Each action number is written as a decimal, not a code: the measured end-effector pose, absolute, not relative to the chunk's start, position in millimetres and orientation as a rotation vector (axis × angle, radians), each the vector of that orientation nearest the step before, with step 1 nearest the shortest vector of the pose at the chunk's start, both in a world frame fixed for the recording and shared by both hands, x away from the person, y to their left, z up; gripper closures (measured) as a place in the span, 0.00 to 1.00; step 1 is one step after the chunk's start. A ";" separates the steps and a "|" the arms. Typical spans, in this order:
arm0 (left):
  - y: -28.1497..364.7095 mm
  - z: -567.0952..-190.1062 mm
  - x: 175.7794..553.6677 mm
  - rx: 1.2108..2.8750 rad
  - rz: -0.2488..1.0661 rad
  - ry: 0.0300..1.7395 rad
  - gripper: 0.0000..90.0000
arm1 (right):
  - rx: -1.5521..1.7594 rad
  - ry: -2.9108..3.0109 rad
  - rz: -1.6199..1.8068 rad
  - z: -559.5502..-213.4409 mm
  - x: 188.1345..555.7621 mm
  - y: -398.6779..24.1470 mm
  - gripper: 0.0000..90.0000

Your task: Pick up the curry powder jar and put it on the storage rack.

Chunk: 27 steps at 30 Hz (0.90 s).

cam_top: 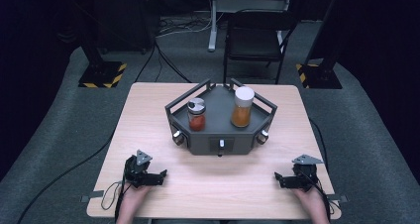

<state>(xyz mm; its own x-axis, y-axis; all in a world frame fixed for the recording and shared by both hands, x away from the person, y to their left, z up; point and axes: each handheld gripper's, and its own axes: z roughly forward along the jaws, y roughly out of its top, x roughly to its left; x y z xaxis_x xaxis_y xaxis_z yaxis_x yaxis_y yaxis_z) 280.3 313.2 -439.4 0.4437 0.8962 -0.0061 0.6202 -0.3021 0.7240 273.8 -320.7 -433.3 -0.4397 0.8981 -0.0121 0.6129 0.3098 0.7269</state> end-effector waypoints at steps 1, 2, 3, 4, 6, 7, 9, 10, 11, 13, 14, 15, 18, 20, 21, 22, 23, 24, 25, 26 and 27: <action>313.2 -439.4 280.3 2.035 0.535 1.267 0.00 | 1.342 2.165 0.923 -433.3 273.8 -320.7 0.00; 313.2 -439.4 280.3 2.035 0.535 1.267 0.00 | 1.342 2.165 0.923 -433.3 273.8 -320.7 0.00; 313.2 -439.4 280.3 2.035 0.536 1.267 0.00 | 1.342 2.165 0.924 -433.3 273.8 -320.7 0.00; 313.2 -439.4 280.3 2.035 0.536 1.267 0.00 | 1.342 2.165 0.924 -433.3 273.8 -320.7 0.00; 313.2 -439.4 280.2 2.035 0.536 1.267 0.00 | 1.342 2.165 0.924 -433.3 273.8 -320.7 0.00; 313.1 -439.3 280.2 2.035 0.536 1.267 0.00 | 1.342 2.165 0.924 -433.3 273.8 -320.8 0.00; 313.2 -439.4 280.3 2.035 0.536 1.267 0.00 | 1.342 2.165 0.924 -433.3 273.8 -320.8 0.00; 313.2 -439.4 280.3 2.035 0.536 1.267 0.00 | 1.342 2.165 0.924 -433.3 273.8 -320.8 0.00; 313.2 -439.4 280.3 2.035 0.535 1.267 0.00 | 1.343 2.165 0.924 -433.3 273.9 -320.8 0.00; 313.2 -439.4 280.3 2.035 0.536 1.267 0.00 | 1.346 2.163 0.925 -433.3 273.9 -320.6 0.00; 313.2 -439.4 280.3 2.035 0.536 1.267 0.00 | 1.348 2.162 0.924 -433.3 274.2 -320.4 0.00; 313.2 -439.4 280.3 2.035 0.536 1.267 0.00 | 1.349 2.160 0.924 -433.3 274.4 -320.2 0.00; 313.2 -439.4 280.3 2.035 0.536 1.267 0.00 | 1.349 2.160 0.924 -433.3 274.3 -320.2 0.00; 313.2 -439.3 280.3 2.035 0.536 1.267 0.00 | 1.349 2.160 0.924 -433.4 274.3 -320.2 0.00; 313.2 -439.4 280.2 2.035 0.536 1.267 0.00 | 1.349 2.160 0.924 -433.3 274.3 -320.2 0.00; 313.1 -439.4 280.2 2.035 0.536 1.267 0.00 | 1.350 2.160 0.924 -433.3 274.3 -320.2 0.00; 313.1 -439.4 280.2 2.035 0.536 1.267 0.00 | 1.349 2.160 0.924 -433.4 274.3 -320.3 0.00; 313.1 -439.4 280.2 2.035 0.536 1.267 0.00 | 1.349 2.161 0.925 -433.3 274.3 -320.4 0.00; 313.1 -439.3 280.3 2.035 0.536 1.267 0.00 | 1.348 2.161 0.925 -433.3 274.4 -320.4 0.00; 313.2 -439.3 280.3 2.035 0.536 1.267 0.00 | 1.348 2.161 0.925 -433.4 274.4 -320.5 0.00; 313.2 -439.4 280.3 2.035 0.536 1.267 0.00 | 1.348 2.161 0.925 -433.3 274.4 -320.5 0.00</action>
<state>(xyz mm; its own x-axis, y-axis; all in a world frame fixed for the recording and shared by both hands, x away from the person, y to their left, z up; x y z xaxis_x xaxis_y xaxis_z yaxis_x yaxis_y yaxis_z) 280.3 313.2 -439.4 0.4437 0.8961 -0.0058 0.6201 -0.3024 0.7239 274.4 -320.5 -433.3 -0.4363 0.8998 -0.0098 0.6142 0.3057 0.7275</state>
